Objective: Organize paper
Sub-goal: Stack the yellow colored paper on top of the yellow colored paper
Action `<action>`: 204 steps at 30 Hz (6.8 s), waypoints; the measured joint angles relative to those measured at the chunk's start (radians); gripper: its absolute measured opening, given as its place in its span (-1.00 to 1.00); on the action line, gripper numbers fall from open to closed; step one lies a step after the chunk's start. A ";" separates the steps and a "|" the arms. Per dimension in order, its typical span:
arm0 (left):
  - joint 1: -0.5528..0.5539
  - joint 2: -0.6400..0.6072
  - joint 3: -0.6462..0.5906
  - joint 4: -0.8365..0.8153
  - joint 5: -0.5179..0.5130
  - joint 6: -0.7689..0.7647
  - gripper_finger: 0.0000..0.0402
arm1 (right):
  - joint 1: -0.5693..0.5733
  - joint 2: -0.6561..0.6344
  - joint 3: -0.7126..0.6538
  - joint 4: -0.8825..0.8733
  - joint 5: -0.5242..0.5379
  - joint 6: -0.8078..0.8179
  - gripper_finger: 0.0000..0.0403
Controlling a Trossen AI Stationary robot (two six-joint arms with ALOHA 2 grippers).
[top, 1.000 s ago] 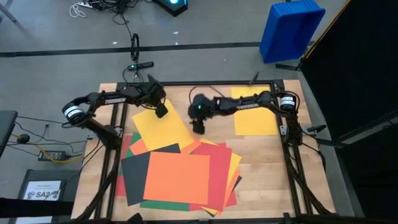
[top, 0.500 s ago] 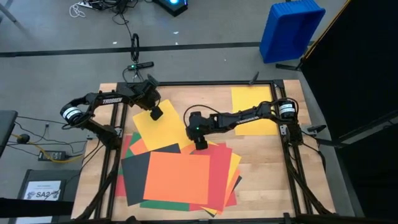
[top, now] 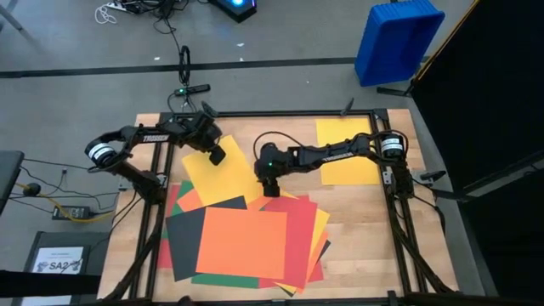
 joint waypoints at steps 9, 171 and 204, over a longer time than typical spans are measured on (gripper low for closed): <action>0.000 0.065 -0.004 0.218 -0.016 -0.080 0.01 | -0.017 0.000 0.000 0.020 0.000 0.061 -0.02; 0.101 0.293 0.349 -0.268 0.153 0.049 -0.05 | 0.045 0.048 0.000 -0.149 0.183 0.040 0.18; 0.095 0.247 0.337 -0.361 0.444 0.118 -0.05 | 0.044 0.047 0.002 -0.194 0.317 -0.006 0.21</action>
